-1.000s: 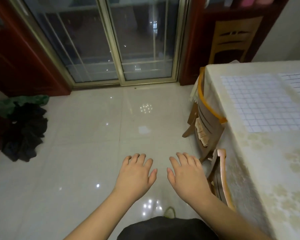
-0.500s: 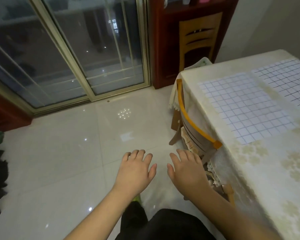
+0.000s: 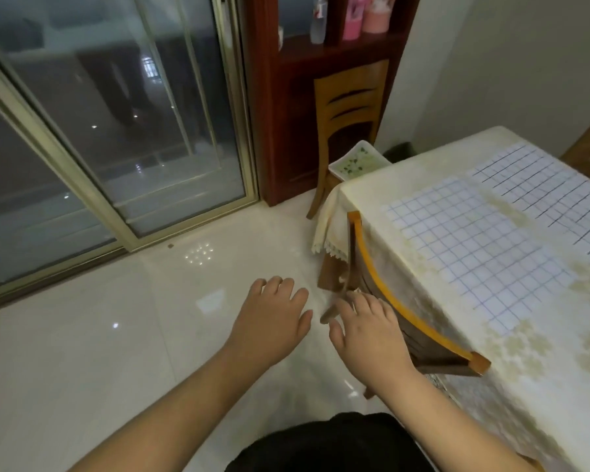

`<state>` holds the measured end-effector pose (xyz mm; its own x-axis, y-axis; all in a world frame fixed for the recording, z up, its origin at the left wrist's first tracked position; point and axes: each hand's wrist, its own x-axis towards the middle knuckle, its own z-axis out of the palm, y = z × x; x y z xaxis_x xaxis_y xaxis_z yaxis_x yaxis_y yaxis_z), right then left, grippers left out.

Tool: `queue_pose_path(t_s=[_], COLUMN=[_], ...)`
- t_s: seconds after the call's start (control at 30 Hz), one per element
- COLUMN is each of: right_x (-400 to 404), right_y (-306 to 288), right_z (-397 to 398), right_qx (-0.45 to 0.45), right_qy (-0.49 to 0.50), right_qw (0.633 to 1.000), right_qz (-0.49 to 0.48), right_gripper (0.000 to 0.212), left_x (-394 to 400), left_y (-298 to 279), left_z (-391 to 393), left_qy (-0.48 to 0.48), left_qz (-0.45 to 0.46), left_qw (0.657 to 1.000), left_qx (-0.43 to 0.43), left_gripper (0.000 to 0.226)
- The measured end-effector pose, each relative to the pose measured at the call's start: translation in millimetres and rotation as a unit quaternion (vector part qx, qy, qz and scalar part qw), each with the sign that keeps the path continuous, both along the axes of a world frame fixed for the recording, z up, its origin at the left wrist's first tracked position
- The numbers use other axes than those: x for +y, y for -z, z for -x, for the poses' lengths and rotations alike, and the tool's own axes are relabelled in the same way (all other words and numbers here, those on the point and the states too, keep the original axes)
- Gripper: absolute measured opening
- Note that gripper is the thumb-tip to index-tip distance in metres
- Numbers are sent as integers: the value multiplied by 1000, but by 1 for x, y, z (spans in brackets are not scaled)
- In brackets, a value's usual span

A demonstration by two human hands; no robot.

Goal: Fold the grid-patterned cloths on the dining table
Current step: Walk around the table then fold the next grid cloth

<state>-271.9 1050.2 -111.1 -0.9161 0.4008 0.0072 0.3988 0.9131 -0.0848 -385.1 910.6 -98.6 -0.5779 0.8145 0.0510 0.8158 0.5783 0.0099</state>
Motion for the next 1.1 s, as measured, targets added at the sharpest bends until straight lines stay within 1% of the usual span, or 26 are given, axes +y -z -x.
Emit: queue_pose_path(t_s=[0.13,0.23,0.33,0.4,0.53,0.67,0.77,0.9,1.1], right_x=[21,54,91,116,168,211,238,260,270], right_y=[-8,-5,-1,1,2,-1,-4,1,17], right_z=[26,40,53,64,85,102,107,100,107], right_qx=[-5,4,5,5,44,69,65,49,8], right_qy=[45,67,107,136,189,220,248,314,388], right_qw=[999,998,994,991,981,973,966,948,922], right_qz=[5,-2,-11,-1,5,-5,-13,-6,9], right_gripper=[47,46,46,47,41,44,46,47,48], left_x=[42,84,130,159,214,271,311,356,407], left_y=[-4,-8,-5,-3,-4,-4,-4,-4,23], left_z=[42,77,100,112,136,148,159,174,188], left_qy=[45,71,117,141,164,215,246,277,374], left_qz=[-10,-16,-11,-8,6,11,11,8,35], left_qw=[999,997,993,990,986,976,969,960,924], left_qx=[-5,-18,-6,-12,-18,-24,-19,-27,-69], left_gripper=[50,51,51,50,46,45,42,44,47])
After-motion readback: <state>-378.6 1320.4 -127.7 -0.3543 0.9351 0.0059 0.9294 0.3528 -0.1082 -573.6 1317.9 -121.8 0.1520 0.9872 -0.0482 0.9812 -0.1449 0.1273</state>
